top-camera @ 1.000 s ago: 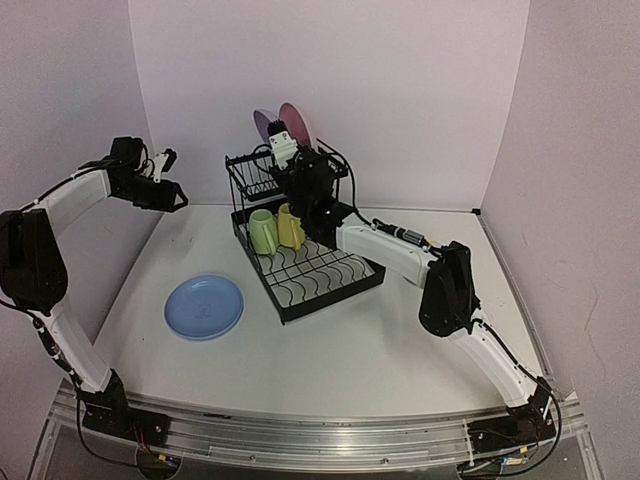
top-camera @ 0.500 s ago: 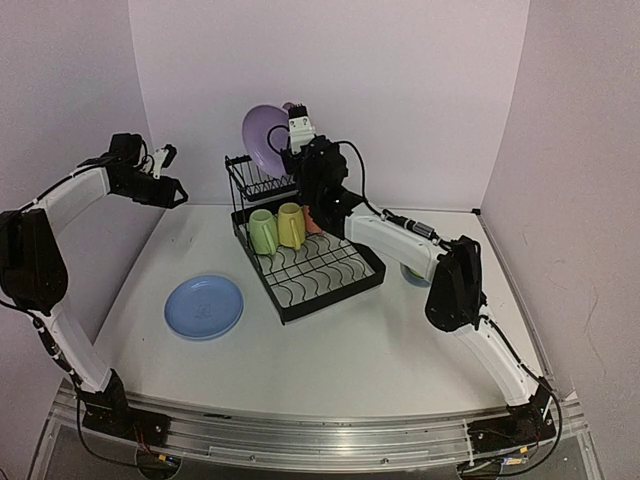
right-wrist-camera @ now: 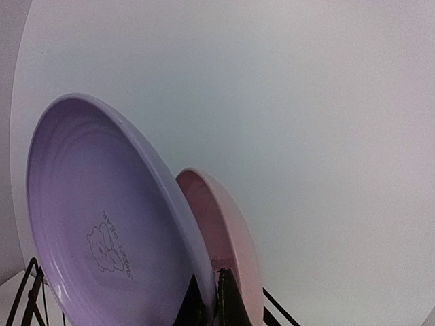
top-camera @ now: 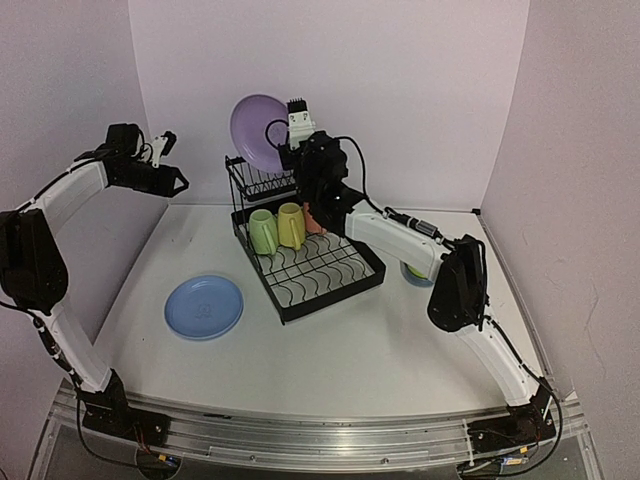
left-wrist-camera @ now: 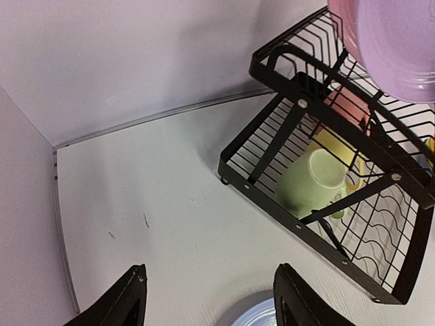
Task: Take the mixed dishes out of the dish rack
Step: Pick up the plate from the dish rack, then place the plate at the center of the board.
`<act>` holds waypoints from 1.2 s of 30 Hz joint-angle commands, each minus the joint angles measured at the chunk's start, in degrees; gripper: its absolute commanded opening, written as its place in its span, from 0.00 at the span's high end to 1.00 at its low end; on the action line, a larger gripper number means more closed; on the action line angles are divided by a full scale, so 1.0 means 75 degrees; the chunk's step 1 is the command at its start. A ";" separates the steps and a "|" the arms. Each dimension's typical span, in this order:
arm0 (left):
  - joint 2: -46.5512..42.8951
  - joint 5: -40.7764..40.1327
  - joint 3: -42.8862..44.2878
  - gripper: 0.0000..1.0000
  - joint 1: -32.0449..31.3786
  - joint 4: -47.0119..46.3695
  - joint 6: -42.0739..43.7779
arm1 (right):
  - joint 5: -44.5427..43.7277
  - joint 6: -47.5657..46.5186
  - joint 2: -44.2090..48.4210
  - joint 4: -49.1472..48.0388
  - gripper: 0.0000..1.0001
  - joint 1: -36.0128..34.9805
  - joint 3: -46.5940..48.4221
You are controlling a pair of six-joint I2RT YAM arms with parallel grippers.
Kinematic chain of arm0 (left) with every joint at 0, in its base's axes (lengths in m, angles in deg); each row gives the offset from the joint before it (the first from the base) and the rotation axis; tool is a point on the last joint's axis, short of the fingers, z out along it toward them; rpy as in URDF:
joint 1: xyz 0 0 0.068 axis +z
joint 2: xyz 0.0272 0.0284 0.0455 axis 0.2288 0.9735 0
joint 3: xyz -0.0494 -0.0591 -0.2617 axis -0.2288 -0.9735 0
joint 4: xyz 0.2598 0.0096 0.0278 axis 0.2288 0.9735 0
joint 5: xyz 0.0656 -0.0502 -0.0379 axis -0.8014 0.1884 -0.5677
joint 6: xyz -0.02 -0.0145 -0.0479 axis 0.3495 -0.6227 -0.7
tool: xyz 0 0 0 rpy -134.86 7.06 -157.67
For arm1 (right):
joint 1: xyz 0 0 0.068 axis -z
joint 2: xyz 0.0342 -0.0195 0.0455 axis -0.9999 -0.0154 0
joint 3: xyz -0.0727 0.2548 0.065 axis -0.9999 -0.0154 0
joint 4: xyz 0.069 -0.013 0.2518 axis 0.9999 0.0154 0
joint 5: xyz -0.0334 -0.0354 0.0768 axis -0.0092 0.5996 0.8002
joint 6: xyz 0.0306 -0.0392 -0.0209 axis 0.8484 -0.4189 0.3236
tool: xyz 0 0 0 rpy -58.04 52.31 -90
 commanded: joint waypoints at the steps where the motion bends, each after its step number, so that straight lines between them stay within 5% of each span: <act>1: -0.0147 0.0859 0.0633 0.34 -0.0043 -0.0376 0.0469 | 0.0396 0.0869 0.1239 -0.0447 1.00 -0.0096 -0.0235; 10: -0.1697 0.3820 0.0782 0.15 -0.0043 -0.2340 0.0444 | 0.1436 0.2696 0.2588 0.1307 1.00 -0.0215 -0.1417; 15: -0.1595 0.4528 0.2027 0.09 -0.0083 -0.1387 0.0745 | 0.2140 0.2934 0.3059 0.2669 1.00 -0.0365 -0.1824; 21: -0.1245 0.2845 0.2841 0.10 -0.1133 0.1036 0.2871 | 0.3204 0.3206 0.3556 0.4268 1.00 -0.0516 -0.2126; 29: -0.0651 0.1796 0.3350 0.18 -0.1316 0.2725 0.3703 | 0.3526 0.3184 0.3737 0.5003 1.00 -0.0735 -0.2228; 36: -0.0502 0.1675 0.3293 0.37 -0.1312 0.3575 0.4206 | 0.3995 0.3237 0.3735 0.5008 1.00 -0.0748 -0.2265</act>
